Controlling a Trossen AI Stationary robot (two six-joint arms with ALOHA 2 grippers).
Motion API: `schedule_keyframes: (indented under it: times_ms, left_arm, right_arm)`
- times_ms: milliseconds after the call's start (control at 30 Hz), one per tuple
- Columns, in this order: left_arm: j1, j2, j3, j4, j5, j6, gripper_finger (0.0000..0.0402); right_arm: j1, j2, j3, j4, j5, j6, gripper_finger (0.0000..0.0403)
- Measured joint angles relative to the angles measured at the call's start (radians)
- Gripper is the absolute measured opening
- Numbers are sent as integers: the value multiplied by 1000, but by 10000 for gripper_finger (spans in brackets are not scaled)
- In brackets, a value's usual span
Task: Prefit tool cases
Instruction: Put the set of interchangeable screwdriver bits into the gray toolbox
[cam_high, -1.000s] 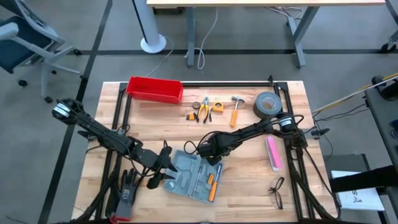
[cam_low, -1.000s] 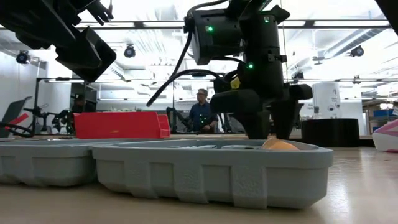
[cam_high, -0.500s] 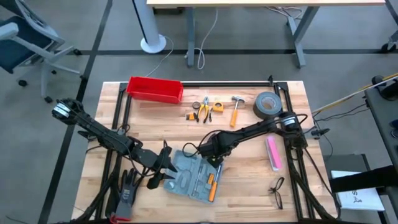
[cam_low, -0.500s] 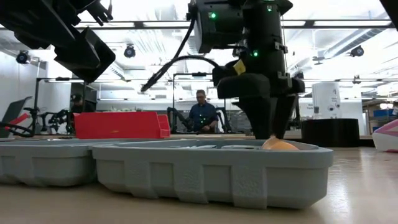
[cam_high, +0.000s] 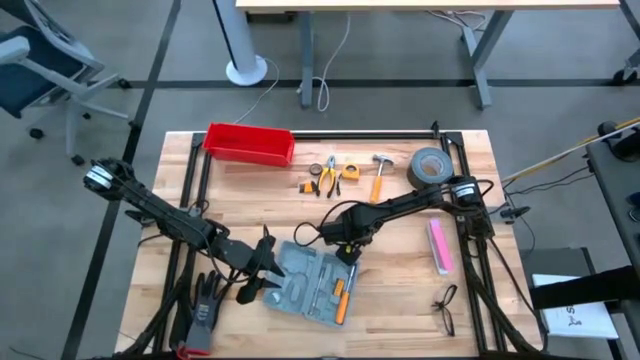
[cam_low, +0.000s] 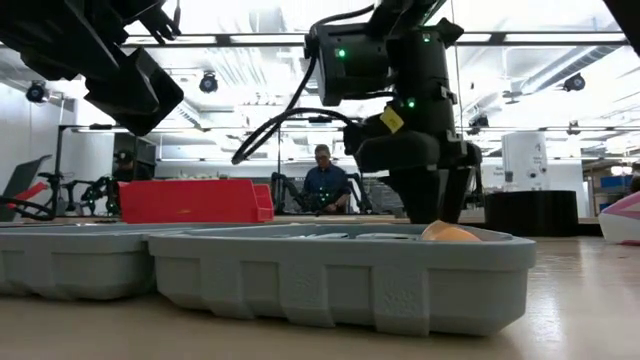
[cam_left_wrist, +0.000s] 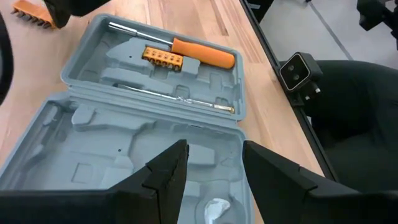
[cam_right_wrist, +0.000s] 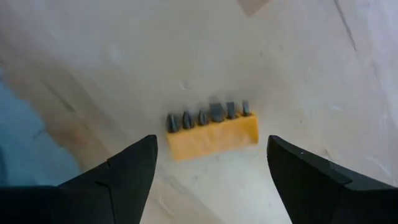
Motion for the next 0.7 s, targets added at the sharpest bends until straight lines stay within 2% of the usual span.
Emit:
schedule_keyframes:
  times_ms: [400, 700]
  left_arm:
    - [0, 0, 0, -4, 19, -15, 162]
    - [0, 0, 0, -5, 19, -17, 162]
  right_arm:
    - [-28, 0, -16, 28, -7, -82, 280]
    - [-29, 0, -27, 68, -34, -131, 253]
